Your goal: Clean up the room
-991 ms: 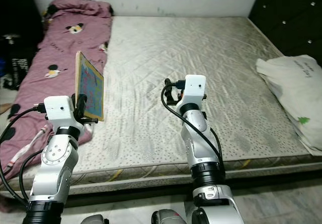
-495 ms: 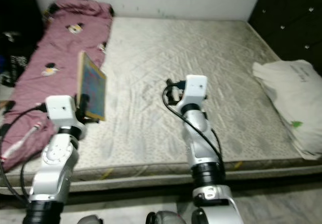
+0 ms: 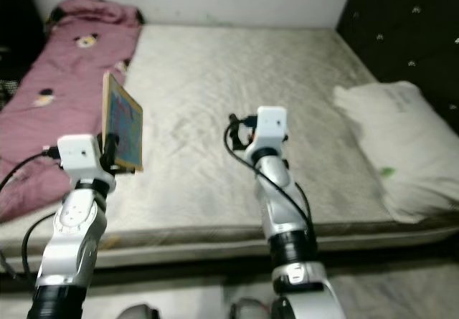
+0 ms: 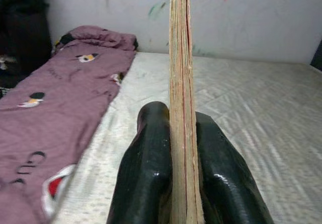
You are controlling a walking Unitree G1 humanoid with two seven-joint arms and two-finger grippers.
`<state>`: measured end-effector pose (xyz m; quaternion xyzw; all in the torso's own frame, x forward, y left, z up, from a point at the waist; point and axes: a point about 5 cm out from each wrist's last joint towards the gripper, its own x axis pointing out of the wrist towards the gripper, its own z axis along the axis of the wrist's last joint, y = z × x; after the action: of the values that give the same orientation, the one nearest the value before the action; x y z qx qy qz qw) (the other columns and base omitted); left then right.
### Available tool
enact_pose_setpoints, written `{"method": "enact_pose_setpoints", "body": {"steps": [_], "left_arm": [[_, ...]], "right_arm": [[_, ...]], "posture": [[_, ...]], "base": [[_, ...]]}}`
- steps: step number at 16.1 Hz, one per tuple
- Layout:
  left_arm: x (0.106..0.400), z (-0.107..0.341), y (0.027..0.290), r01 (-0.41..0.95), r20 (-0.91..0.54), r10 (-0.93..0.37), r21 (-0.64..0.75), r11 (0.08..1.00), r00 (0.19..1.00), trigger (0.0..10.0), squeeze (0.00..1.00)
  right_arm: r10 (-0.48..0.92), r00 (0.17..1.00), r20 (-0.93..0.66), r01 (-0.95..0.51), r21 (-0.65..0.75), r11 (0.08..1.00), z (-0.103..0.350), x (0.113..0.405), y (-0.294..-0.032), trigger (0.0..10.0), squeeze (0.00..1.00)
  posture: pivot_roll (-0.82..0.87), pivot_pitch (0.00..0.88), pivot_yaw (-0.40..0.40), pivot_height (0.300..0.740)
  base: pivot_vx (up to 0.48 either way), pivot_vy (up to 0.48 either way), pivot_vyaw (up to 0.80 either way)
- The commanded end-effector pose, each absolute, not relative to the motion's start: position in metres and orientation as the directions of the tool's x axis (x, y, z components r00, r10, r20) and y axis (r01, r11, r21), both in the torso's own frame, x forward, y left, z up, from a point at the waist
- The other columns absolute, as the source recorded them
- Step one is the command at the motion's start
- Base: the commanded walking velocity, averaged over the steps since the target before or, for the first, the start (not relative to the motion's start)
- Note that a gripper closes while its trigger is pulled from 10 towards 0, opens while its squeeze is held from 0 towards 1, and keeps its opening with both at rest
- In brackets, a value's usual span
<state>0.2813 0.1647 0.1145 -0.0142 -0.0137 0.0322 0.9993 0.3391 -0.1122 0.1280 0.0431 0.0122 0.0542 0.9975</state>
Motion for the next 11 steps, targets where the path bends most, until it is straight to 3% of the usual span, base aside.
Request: {"method": "enact_pose_setpoints", "body": {"steps": [1,4,11], "left_arm": [[0.2832,0.1214,0.1561,-0.032,0.061,0.035,-0.038,0.999,0.998,10.0,0.0],[0.2835,0.122,0.1563,-0.032,0.065,0.035,-0.039,0.999,0.997,10.0,0.0],[0.2828,0.1251,0.1535,0.001,0.101,0.005,-0.061,0.998,0.995,10.0,0.0]], "right_arm": [[0.096,0.995,-0.022,-0.094,0.08,0.992,0.1277,0.3401,-0.1182,10.0,0.0],[0.098,0.995,-0.02,-0.096,0.079,0.992,0.1281,0.3405,-0.1174,10.0,0.0],[0.102,0.995,-0.017,-0.1,0.073,0.992,0.1288,0.3418,-0.1175,10.0,0.0]], "posture": [[-0.07,0.0,-0.036,0.74],[-0.07,0.0,-0.036,0.74],[-0.07,0.0,-0.042,0.74]], "base": [[0.0,-0.349,0.0],[0.0,-0.34,0.0],[0.0,0.0,0.0]]}}
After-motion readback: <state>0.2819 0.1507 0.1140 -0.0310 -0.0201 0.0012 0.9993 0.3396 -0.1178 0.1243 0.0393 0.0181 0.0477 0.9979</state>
